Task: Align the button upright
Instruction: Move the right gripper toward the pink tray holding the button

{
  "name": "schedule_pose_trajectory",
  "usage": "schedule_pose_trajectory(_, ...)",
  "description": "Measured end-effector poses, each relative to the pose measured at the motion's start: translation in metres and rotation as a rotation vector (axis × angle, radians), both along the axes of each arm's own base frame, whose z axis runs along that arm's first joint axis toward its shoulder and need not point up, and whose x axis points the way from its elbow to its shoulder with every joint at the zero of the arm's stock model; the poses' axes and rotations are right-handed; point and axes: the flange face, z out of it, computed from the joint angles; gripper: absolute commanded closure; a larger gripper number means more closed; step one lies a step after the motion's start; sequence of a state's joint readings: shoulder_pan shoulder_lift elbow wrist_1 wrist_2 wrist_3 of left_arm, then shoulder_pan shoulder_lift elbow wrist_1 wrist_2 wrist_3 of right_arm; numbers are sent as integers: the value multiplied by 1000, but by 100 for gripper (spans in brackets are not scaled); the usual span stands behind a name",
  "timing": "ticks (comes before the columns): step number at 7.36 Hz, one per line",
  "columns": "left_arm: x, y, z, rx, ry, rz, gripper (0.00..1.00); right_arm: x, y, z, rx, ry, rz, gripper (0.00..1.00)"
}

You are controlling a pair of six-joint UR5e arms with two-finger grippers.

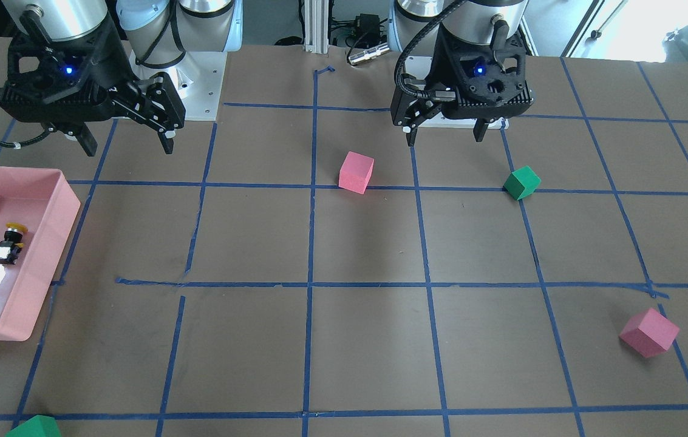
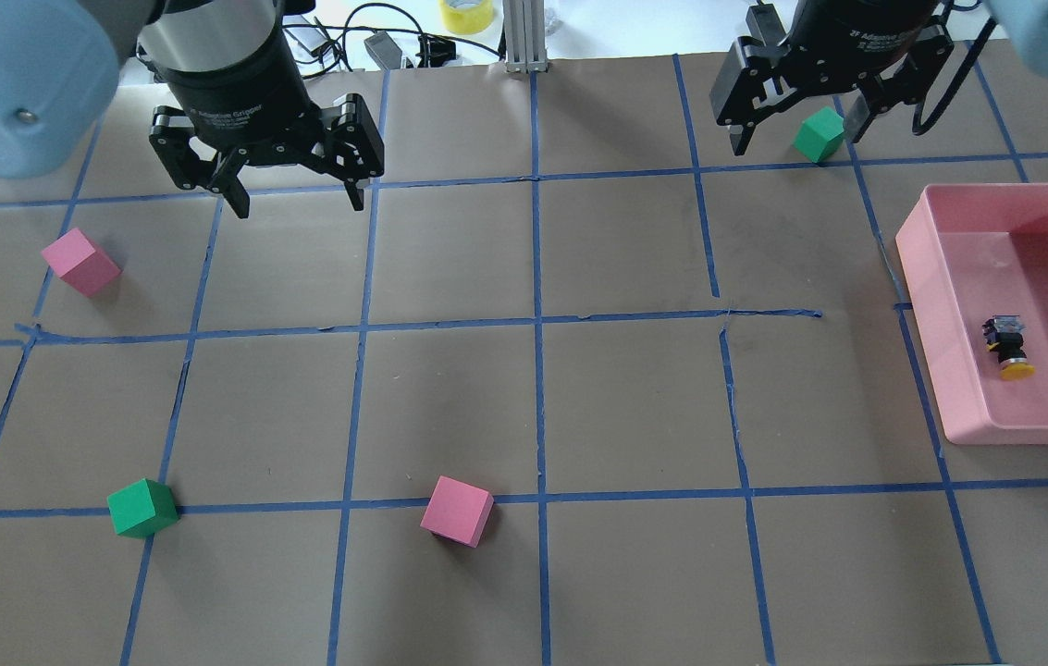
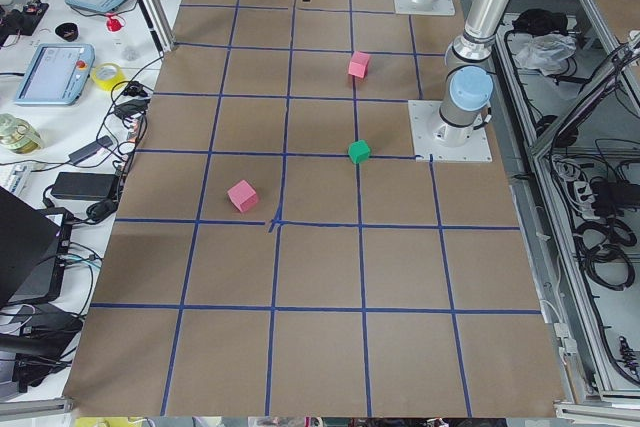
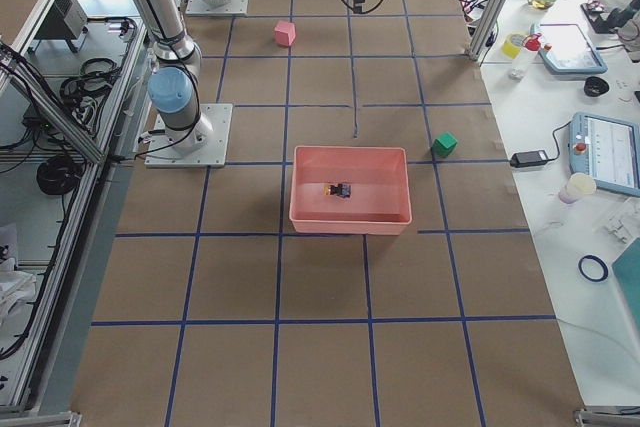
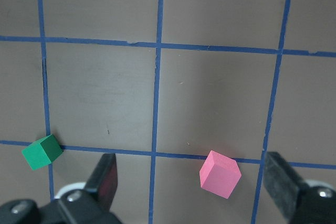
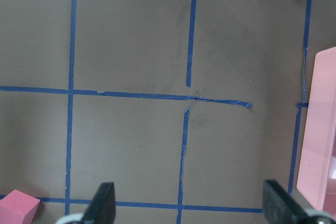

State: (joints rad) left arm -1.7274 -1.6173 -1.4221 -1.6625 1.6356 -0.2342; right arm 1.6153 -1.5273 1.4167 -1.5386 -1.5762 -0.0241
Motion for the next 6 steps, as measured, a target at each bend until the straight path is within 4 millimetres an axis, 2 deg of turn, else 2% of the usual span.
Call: schedule_pose_trajectory(6,-1,-15,-9,-46,43,5,0,-3,-4,-6,2,2,-1,0)
